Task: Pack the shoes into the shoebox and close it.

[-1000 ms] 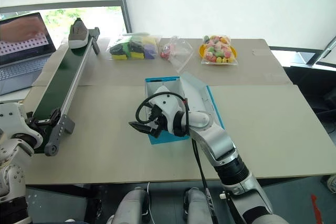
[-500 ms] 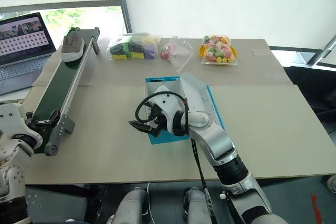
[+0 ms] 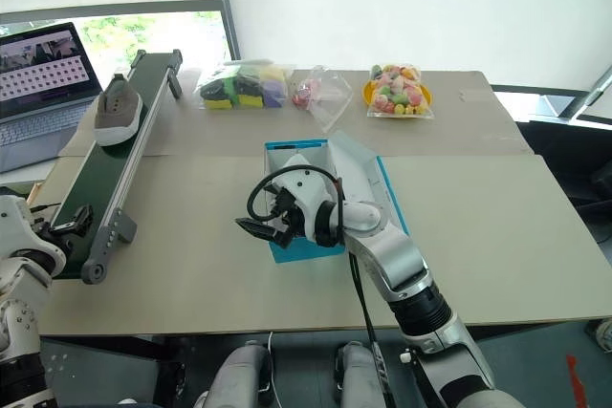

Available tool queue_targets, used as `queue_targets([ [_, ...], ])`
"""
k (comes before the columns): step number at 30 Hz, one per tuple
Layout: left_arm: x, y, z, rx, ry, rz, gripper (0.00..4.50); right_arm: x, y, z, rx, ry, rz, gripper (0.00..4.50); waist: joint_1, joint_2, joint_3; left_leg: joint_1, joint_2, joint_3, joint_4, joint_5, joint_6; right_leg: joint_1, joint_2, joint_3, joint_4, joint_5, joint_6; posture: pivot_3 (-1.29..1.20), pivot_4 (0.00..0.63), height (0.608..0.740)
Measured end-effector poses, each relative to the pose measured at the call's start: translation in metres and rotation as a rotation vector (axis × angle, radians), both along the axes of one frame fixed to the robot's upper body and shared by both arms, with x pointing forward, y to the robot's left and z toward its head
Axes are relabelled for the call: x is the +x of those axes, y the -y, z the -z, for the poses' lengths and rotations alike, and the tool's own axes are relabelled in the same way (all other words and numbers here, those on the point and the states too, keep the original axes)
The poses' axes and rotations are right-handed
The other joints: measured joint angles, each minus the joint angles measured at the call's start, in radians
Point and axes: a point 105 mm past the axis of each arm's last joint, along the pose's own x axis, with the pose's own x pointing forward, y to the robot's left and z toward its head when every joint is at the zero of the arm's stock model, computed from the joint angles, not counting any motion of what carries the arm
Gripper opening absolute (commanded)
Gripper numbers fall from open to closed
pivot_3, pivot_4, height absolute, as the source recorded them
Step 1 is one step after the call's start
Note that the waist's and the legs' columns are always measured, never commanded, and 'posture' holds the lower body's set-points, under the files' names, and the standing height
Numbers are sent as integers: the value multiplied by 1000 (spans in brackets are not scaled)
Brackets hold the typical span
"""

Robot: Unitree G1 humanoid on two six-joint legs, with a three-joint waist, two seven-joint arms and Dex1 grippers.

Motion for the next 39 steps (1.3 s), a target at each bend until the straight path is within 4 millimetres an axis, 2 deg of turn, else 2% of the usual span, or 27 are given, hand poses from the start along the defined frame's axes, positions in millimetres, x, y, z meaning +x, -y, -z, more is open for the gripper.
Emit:
queue_targets([
  [21, 5, 1, 1, -50, 19, 10, 4500, 3, 1, -3, 18, 5, 29, 4493, 0, 0, 0, 0, 0, 0, 0, 0, 0, 0, 0, 0, 0, 0, 0, 0, 150, 681],
  [32, 11, 11, 6, -103, -21, 53, 4500, 6, 1, -12, 41, 15, 42, 4493, 3, 0, 0, 1, 0, 0, 0, 0, 0, 0, 0, 0, 3, 0, 0, 0, 150, 681],
  [39, 16, 15, 1, -146, 3, 67, 2818, 10, 4, -18, 50, 20, 58, 4500, 12, 0, 0, 1, -1, -1, 1, 0, 0, 1, -1, 0, 3, 0, 0, 0, 150, 681],
])
